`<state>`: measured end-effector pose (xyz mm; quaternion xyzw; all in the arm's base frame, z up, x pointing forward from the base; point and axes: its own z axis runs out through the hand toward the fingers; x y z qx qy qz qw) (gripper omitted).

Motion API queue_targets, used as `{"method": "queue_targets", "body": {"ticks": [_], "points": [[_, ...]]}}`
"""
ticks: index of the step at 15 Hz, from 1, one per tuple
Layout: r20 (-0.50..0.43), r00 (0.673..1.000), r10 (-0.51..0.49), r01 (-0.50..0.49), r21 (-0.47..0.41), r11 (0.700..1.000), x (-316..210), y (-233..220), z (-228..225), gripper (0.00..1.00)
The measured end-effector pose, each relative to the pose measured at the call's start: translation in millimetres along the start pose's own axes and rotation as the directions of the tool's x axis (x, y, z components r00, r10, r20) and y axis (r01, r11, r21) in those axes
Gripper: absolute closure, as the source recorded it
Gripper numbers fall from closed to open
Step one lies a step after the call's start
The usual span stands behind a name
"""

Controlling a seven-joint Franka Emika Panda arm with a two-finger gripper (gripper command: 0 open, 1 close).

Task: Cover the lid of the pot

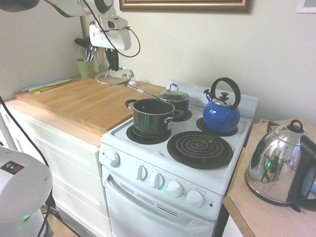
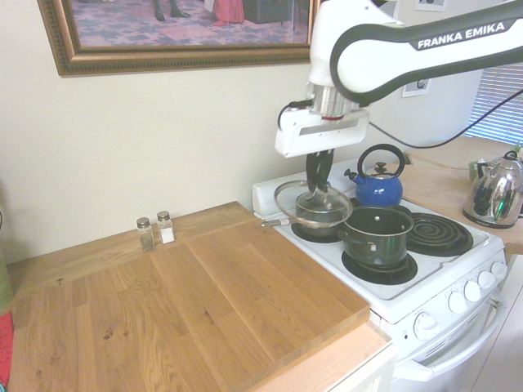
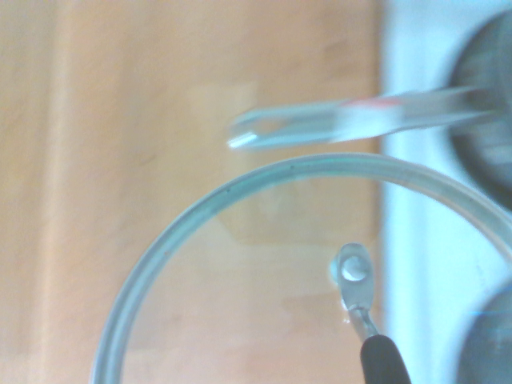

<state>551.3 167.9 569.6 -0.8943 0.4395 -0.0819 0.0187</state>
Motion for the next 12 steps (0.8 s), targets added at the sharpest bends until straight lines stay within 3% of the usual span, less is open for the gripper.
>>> {"method": "queue_targets", "body": {"ticks": [3,8,12], "points": [[-0.009,0.997,0.078,-0.078,-0.029,0.997,56.8,37.4,-5.2,1.00],[0.034,0.988,0.154,-0.150,-0.094,0.984,131.6,100.3,34.5,1.00],[0.057,0.985,0.165,-0.157,-0.119,0.980,150.6,125.1,62.8,1.00]]}}
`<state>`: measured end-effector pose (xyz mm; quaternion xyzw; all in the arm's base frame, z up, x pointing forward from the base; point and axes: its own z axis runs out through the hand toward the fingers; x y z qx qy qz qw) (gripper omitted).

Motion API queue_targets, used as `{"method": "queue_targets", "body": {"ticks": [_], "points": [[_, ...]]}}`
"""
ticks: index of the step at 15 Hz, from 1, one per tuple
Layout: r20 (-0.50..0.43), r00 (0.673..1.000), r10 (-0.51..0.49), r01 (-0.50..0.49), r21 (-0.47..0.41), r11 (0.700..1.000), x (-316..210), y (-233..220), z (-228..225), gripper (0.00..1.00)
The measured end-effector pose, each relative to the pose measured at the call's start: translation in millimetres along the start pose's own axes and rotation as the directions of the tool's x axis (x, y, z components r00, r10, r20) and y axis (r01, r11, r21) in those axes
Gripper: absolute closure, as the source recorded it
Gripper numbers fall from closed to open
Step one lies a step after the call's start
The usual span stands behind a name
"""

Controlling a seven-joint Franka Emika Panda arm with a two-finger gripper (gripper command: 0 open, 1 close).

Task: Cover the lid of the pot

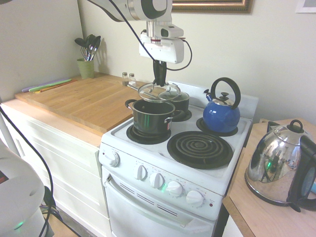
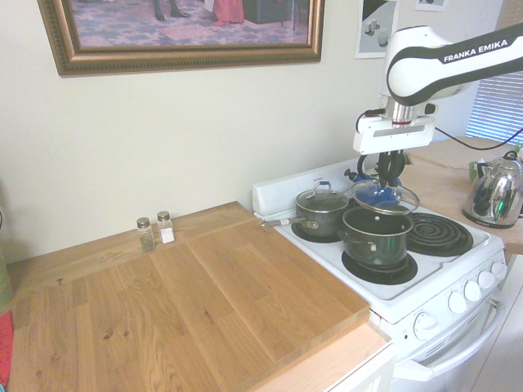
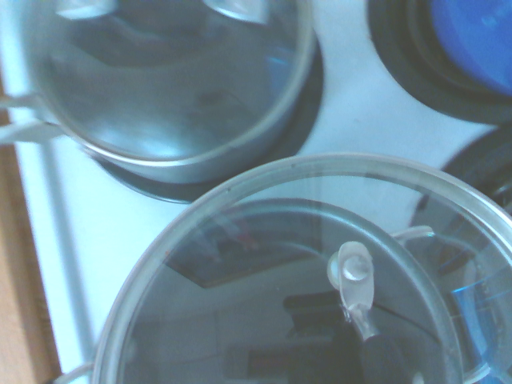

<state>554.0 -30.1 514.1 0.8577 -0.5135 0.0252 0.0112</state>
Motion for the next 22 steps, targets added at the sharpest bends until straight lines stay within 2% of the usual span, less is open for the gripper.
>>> {"method": "queue_targets", "body": {"ticks": [5,15,22], "points": [[0.018,0.999,-0.042,0.042,-0.013,0.999,-18.8,-19.3,24.2,1.00],[0.034,0.999,-0.036,0.037,-0.041,0.998,-13.4,-22.0,46.8,1.00],[0.027,0.999,-0.042,0.044,-0.077,0.996,-22.6,-22.0,41.3,1.00]]}}
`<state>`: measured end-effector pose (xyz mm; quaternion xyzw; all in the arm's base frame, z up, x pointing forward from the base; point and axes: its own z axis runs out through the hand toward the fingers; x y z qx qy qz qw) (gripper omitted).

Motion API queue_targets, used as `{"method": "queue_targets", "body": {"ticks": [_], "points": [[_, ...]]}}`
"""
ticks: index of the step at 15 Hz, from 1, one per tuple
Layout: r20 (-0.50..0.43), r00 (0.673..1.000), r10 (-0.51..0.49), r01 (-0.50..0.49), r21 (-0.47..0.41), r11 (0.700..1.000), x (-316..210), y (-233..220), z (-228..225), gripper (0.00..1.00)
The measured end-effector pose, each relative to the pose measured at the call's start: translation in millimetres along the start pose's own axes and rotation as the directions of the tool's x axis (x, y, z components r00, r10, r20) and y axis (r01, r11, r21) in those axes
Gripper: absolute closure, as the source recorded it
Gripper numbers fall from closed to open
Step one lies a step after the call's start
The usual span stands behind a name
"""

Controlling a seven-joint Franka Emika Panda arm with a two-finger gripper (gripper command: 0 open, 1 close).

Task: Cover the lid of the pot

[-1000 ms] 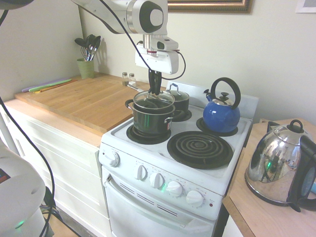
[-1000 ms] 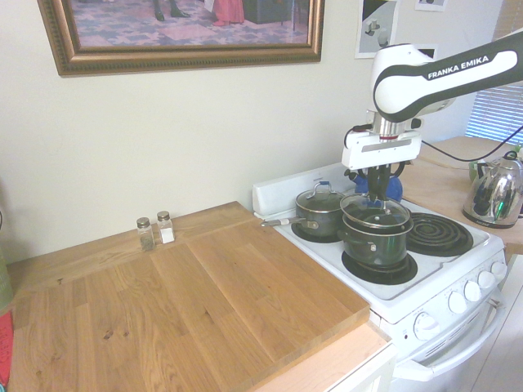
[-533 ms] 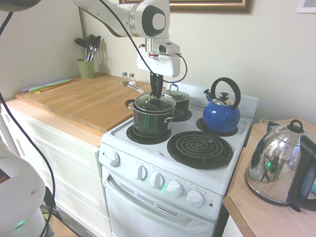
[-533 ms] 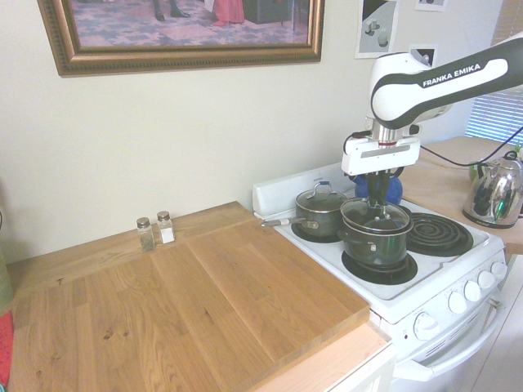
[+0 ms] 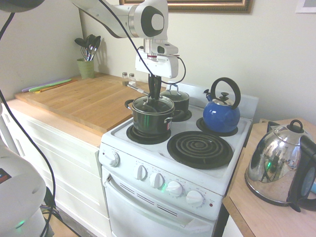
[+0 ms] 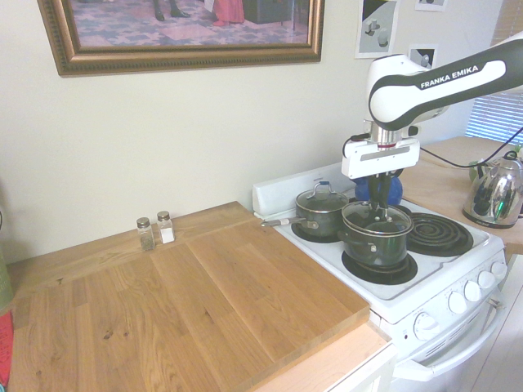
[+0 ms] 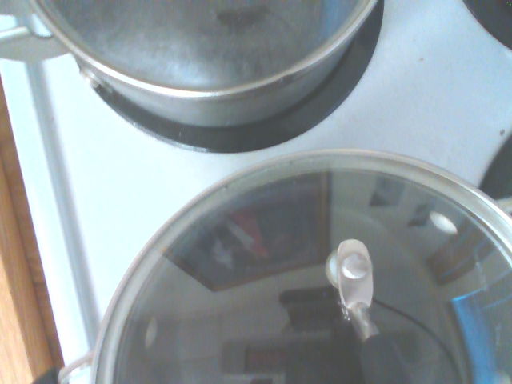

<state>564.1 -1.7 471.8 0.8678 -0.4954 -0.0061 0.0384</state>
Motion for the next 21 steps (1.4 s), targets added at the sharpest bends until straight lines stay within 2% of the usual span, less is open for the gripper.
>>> {"method": "queue_targets", "body": {"ticks": [9,21], "points": [[0.003,1.000,0.023,-0.023,-0.032,0.999,2.3,9.3,-3.9,1.00],[-0.016,1.000,-0.004,0.004,0.009,1.000,-0.6,-1.9,2.3,1.00]]}}
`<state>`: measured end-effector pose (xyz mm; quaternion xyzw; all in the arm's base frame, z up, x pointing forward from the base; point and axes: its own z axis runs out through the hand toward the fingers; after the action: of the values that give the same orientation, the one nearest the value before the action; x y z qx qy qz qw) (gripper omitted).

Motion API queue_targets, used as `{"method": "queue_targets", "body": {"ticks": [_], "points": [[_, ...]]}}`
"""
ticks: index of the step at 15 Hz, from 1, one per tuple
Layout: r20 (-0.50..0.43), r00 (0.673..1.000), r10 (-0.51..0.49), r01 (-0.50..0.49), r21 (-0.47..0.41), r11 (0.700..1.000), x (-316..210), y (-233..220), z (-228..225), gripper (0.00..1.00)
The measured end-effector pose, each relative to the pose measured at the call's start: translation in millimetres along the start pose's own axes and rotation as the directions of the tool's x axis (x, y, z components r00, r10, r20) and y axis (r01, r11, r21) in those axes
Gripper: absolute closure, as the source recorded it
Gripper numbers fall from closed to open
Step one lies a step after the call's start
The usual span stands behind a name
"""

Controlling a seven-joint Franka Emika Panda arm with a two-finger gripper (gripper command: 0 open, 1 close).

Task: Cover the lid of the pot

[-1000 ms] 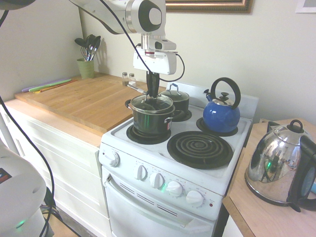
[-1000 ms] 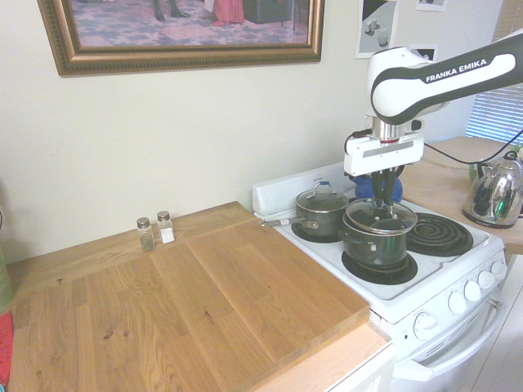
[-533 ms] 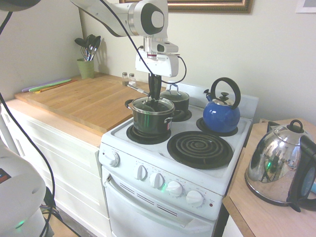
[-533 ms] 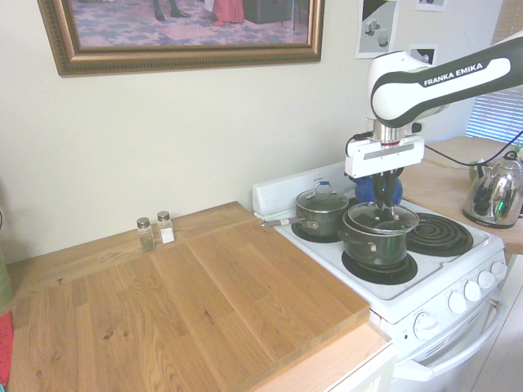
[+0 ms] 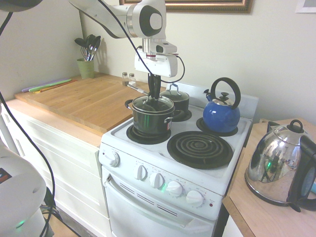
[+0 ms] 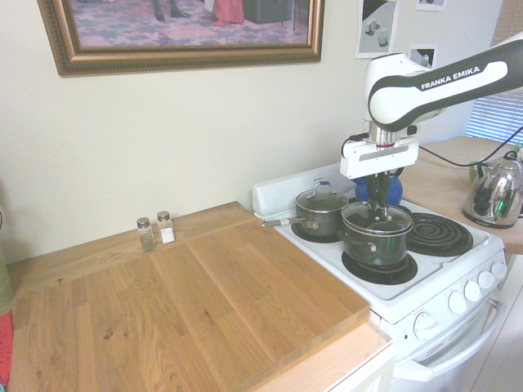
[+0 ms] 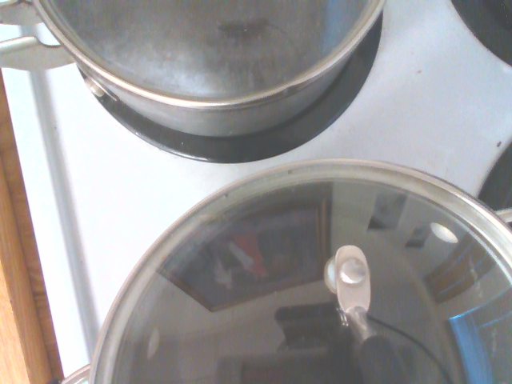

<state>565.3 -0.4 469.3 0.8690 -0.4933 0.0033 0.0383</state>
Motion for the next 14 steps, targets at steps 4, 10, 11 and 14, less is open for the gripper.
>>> {"method": "queue_targets", "body": {"ticks": [4,10,11,14], "points": [[0.008,1.000,0.001,-0.001,-0.016,1.000,0.2,2.0,2.5,1.00],[0.020,1.000,0.003,-0.002,-0.041,0.999,-0.3,1.3,6.7,1.00],[0.021,1.000,0.004,-0.003,-0.041,0.999,1.3,-1.1,7.2,1.00],[0.035,0.999,0.013,-0.011,-0.047,0.999,6.6,-4.2,8.4,1.00]]}}
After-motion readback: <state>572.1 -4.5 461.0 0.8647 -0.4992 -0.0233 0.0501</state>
